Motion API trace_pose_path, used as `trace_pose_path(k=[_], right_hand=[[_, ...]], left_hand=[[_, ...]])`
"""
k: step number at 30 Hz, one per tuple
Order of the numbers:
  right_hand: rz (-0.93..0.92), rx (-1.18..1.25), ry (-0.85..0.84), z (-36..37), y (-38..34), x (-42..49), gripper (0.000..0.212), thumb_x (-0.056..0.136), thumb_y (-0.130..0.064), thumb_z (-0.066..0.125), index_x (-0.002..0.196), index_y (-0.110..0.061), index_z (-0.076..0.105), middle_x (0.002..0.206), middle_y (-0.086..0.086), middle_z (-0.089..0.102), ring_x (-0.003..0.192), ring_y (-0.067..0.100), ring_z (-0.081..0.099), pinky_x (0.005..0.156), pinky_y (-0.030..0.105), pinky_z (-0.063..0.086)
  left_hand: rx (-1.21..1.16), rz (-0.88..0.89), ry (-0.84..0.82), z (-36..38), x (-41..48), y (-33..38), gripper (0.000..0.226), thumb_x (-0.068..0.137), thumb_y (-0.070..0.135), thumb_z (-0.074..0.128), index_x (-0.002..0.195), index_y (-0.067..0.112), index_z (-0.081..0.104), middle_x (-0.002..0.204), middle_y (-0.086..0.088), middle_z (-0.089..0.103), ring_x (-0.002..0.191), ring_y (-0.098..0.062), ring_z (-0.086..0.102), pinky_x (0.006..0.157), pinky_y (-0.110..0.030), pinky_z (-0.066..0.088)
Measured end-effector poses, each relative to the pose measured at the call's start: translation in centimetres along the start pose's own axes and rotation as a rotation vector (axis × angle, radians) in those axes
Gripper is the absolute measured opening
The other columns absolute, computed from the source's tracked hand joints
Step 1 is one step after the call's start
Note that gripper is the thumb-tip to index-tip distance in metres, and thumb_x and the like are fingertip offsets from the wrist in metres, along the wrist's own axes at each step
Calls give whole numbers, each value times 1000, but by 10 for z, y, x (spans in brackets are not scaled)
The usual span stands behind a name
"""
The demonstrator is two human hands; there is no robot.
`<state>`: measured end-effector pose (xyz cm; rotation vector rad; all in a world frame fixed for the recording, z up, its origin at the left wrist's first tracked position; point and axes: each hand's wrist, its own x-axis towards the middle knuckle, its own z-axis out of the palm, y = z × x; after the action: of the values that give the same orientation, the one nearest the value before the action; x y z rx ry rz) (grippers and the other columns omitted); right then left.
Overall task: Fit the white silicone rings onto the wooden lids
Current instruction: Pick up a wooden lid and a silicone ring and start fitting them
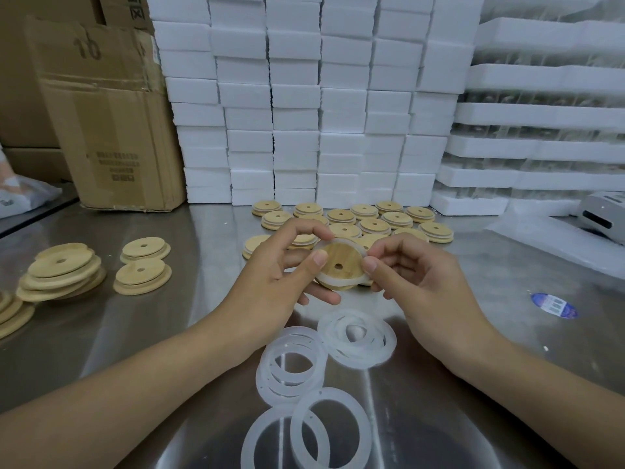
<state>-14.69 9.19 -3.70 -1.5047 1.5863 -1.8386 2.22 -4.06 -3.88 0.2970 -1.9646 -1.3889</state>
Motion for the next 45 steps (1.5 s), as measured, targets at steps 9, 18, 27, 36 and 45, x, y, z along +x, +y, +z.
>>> trace_pose_path(k=[9, 18, 27, 36, 45], right_hand=[[39, 18, -25, -3, 1, -1, 16, 88, -4, 82, 97, -14, 74, 89, 3, 77, 82, 14, 72, 77, 20, 57], [232, 73, -52, 3, -3, 4, 29, 89, -7, 81, 107, -11, 58, 82, 9, 78, 75, 19, 72, 71, 38, 49], [257, 55, -98, -2, -2, -2, 27, 88, -12, 82, 110, -7, 67, 73, 8, 73, 68, 13, 70, 62, 15, 50], [229, -2, -109, -1, -5, -2, 8, 93, -9, 77, 101, -10, 77, 88, 15, 76, 73, 15, 74, 65, 15, 52], [215, -43, -55, 1, -3, -3, 12, 91, -4, 80, 97, -13, 76, 90, 7, 79, 74, 26, 79, 67, 19, 56]], left_hand=[[-23, -10, 7, -1, 1, -1, 11, 108, 33, 58, 115, 42, 61, 104, 2, 82, 84, -29, 83, 72, -35, 47], [-113, -66, 116, -1, 1, 0, 18, 109, 23, 59, 115, 37, 69, 105, -4, 81, 79, -30, 82, 74, -33, 52], [-43, -47, 46, -3, 4, -3, 14, 107, 34, 60, 115, 42, 68, 98, -3, 82, 69, -23, 77, 73, -34, 51], [5, 10, 19, -2, 2, -4, 19, 106, 34, 63, 123, 43, 64, 105, 2, 80, 75, -25, 79, 70, -26, 55], [42, 119, 233, -3, 0, -2, 20, 88, 22, 87, 102, 35, 80, 104, 6, 82, 76, -20, 80, 68, -16, 57]])
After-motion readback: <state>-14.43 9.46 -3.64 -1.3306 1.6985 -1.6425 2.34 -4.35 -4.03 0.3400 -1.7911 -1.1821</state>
